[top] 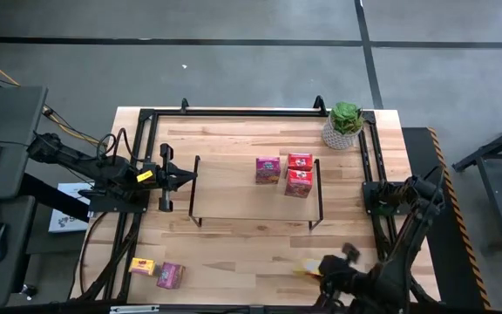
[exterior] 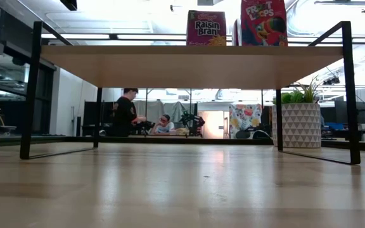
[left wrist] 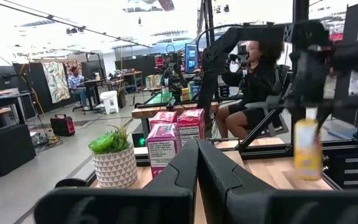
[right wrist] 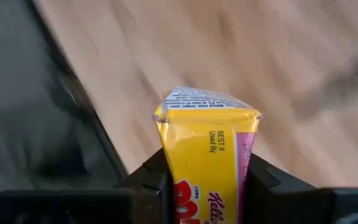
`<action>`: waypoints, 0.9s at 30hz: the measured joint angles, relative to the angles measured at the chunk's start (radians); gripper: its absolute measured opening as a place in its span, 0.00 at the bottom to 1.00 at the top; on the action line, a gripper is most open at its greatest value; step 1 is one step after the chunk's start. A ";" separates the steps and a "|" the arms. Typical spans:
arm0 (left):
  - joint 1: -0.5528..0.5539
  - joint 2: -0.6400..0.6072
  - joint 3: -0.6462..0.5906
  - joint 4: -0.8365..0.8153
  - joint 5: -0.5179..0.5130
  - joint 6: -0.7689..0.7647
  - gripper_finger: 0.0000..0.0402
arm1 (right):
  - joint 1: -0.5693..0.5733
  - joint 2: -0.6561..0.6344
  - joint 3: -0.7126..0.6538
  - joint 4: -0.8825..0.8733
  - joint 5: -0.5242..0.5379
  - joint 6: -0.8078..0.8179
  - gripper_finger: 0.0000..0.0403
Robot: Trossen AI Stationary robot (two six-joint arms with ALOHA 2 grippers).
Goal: Stack cereal on shelf
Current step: Put the right yellow cereal box on the shelf
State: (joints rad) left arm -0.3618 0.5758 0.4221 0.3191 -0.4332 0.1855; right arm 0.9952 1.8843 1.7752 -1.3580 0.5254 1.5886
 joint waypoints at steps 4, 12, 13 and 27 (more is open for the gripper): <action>0.000 0.000 0.000 0.000 0.000 0.000 0.00 | -0.049 0.000 0.114 0.095 0.252 -0.343 0.28; 0.000 0.000 0.000 0.000 0.000 0.000 0.00 | -0.286 0.000 0.246 0.404 0.099 -1.075 0.28; 0.000 0.000 0.000 0.000 0.000 -0.001 0.00 | -0.321 0.000 0.254 0.415 0.058 -1.131 0.28; 0.000 0.000 0.000 -0.006 0.000 -0.017 0.00 | -0.655 0.000 0.273 0.397 -0.115 -1.355 0.28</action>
State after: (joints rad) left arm -0.3618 0.5762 0.4221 0.3126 -0.4328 0.1684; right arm 0.3403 1.8839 2.0480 -0.9611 0.4102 0.2334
